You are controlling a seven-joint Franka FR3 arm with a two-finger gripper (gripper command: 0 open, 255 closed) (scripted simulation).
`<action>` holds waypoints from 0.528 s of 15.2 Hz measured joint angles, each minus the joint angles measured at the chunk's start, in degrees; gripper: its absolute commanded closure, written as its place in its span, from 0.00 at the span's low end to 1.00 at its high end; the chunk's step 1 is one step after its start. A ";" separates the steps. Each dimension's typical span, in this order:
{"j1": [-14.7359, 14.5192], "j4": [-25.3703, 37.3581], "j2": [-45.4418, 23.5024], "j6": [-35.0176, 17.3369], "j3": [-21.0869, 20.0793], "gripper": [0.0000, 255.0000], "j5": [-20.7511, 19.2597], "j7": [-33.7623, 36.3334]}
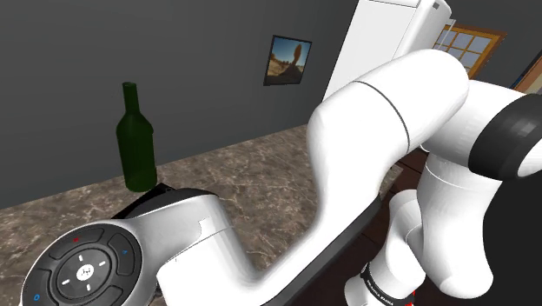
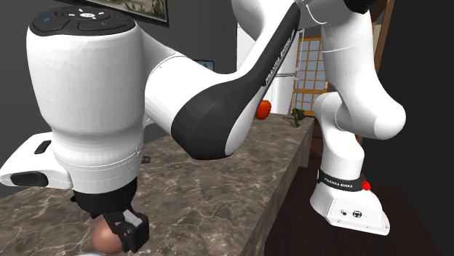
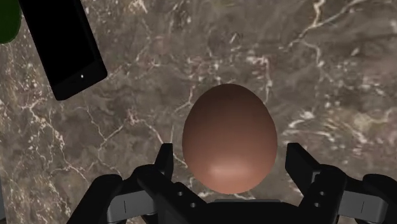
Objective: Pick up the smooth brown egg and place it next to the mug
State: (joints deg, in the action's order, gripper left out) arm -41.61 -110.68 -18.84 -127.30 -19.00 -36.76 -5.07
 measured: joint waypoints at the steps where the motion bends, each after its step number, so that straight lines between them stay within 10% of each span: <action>1: 0.00 0.00 0.00 0.00 0.00 0.00 0.00 0.00; 8: -0.25 0.91 3.45 3.94 -1.32 0.00 2.75 -1.87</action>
State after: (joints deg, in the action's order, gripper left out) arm -41.86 -109.76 -15.39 -123.37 -20.32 -34.01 -6.94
